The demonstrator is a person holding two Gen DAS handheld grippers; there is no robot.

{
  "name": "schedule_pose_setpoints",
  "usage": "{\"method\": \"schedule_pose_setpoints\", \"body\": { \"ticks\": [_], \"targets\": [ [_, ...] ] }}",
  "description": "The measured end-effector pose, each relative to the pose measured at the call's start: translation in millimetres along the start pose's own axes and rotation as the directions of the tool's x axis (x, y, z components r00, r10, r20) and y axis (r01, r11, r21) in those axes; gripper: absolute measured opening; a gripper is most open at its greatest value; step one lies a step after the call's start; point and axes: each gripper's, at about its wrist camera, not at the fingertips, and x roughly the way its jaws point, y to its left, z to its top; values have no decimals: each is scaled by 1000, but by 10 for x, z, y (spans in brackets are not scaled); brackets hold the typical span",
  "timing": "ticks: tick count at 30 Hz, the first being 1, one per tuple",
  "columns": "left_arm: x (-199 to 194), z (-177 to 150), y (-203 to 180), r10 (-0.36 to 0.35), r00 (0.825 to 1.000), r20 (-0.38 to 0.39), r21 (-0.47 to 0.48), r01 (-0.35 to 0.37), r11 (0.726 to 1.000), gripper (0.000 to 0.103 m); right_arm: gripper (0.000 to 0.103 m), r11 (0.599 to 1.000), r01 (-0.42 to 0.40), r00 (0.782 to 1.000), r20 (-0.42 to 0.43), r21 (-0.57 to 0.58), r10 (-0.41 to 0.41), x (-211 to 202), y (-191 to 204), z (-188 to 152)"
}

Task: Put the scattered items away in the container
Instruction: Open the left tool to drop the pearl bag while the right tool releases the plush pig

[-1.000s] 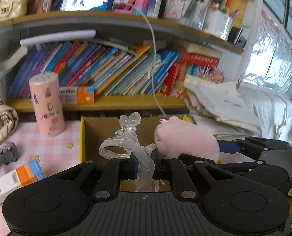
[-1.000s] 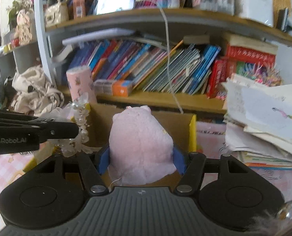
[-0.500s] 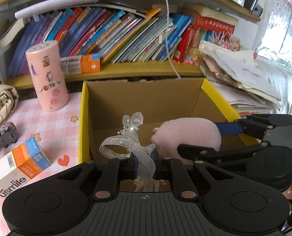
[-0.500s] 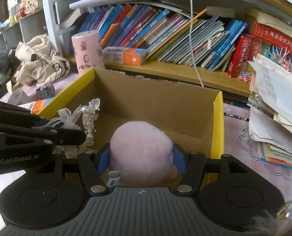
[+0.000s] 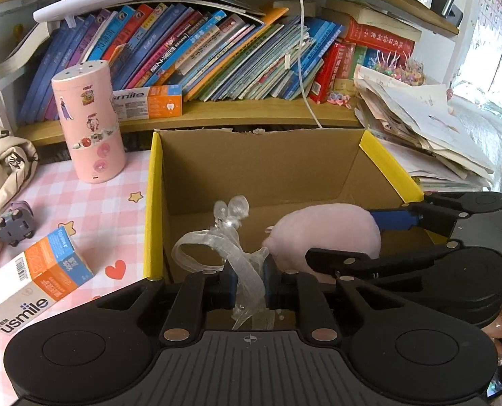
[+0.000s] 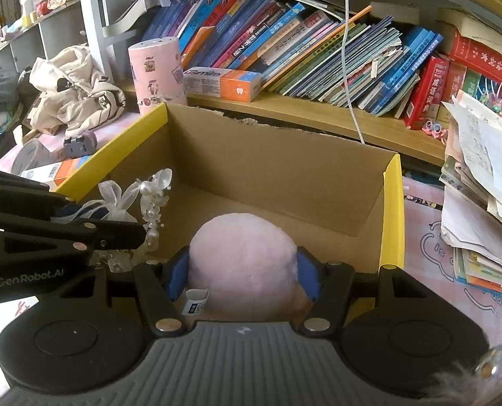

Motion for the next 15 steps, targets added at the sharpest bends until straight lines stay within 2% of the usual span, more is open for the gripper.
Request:
{"method": "schedule_pose_setpoints", "body": {
  "ticks": [2, 5, 7, 9, 15],
  "targets": [
    [-21, 2, 1, 7, 1000, 8, -2, -7, 1000, 22, 62, 1000, 1, 1000, 0, -1, -1, -1, -1, 0],
    [-82, 7, 4, 18, 999, 32, -4, -18, 1000, 34, 62, 1000, 2, 1000, -2, 1, -2, 1, -2, 4],
    [-146, 10, 7, 22, 998, 56, -3, -22, 1000, 47, 62, 1000, 2, 1000, -4, -1, -2, 2, 2, 8],
    [-223, 9, 1, 22, 996, 85, 2, -23, 1000, 53, 62, 1000, -1, 1000, -7, -3, 1, 7, 11, 15],
    [-413, -45, 9, 22, 990, 139, -7, -21, 1000, 60, 62, 1000, -13, 1000, -14, -25, 12, 27, 87, 46]
  ]
}}
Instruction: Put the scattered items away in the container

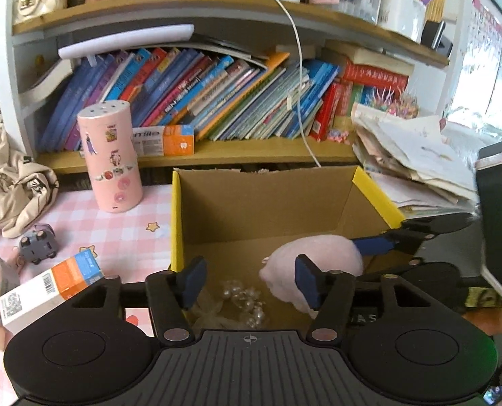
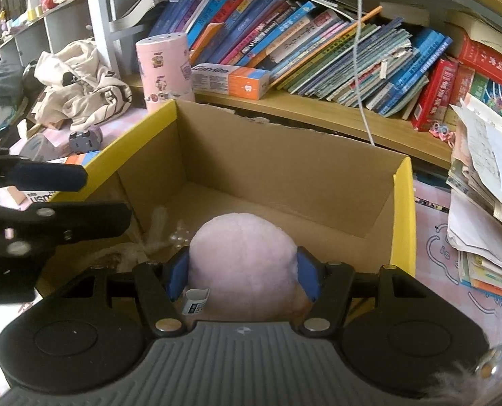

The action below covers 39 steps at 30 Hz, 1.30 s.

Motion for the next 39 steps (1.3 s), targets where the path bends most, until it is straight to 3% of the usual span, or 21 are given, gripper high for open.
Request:
{"method": "schedule_pose_setpoints", "body": {
  "ticks": [23, 39],
  "targets": [
    [-445, -282, 176, 59, 997, 49, -107, -53, 993, 63, 65, 1000, 8, 1000, -17, -14, -8, 69, 77, 55],
    [-574, -364, 193, 55, 997, 60, -114, -48, 992, 63, 68, 999, 32, 996, 88, 36, -35, -258, 70, 86]
  ]
}}
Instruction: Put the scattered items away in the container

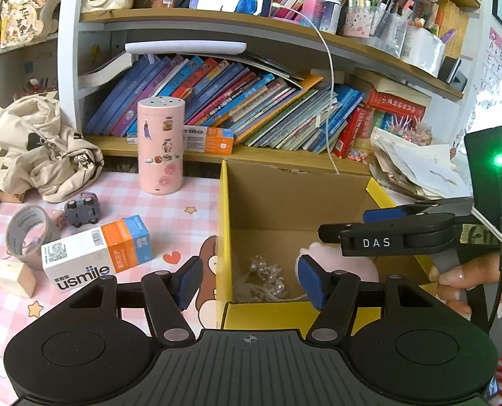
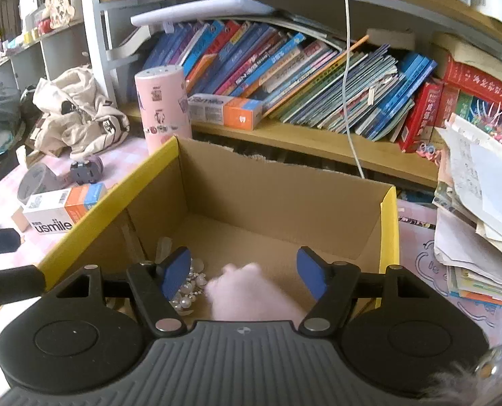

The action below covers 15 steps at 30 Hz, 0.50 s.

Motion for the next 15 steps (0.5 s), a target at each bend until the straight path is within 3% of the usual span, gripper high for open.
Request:
{"method": "schedule_pose_setpoints", "body": {
  "ticks": [15],
  "targets": [
    [-249, -73, 158, -54, 998, 36, 13, 53, 998, 65, 68, 995, 76, 990, 115, 60, -83, -547, 228, -110]
  ]
}}
